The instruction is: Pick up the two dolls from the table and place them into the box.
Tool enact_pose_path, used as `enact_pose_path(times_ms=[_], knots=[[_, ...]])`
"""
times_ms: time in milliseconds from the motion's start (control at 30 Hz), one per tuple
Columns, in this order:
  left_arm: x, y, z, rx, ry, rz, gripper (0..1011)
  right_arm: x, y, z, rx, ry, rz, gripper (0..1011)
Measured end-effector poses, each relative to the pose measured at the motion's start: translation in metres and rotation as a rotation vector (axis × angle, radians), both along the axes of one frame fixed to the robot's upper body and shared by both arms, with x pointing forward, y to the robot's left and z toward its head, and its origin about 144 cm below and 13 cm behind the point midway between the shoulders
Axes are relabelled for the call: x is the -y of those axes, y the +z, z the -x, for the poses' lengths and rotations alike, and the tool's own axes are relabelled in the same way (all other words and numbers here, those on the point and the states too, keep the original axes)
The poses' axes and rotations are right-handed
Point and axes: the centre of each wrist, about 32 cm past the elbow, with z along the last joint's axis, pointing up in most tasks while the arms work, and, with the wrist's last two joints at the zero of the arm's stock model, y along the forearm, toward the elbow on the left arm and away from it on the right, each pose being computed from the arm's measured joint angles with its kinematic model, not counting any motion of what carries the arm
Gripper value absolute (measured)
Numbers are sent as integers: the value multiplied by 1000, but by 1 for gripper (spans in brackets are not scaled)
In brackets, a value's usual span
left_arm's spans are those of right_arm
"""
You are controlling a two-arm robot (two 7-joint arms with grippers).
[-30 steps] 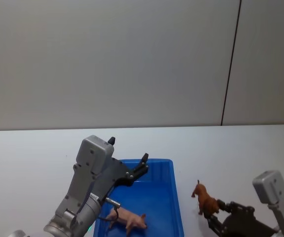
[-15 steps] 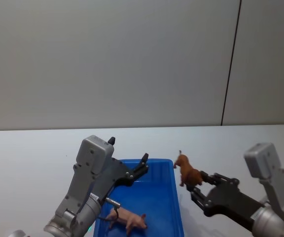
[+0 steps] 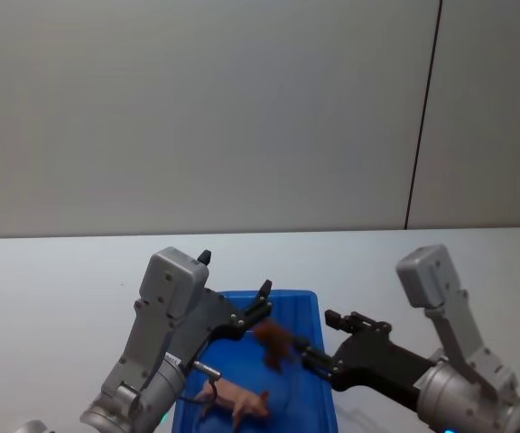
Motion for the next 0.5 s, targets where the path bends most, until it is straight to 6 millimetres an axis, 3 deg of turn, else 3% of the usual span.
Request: enact_pose_path(times_ms=[400,500], knots=[[0,0,0,0,0,0,1001,-3,-3,-5,-27,32,-4,965],[0,0,0,0,0,0,1001,3,-5,-4,-23,29,0,1001]])
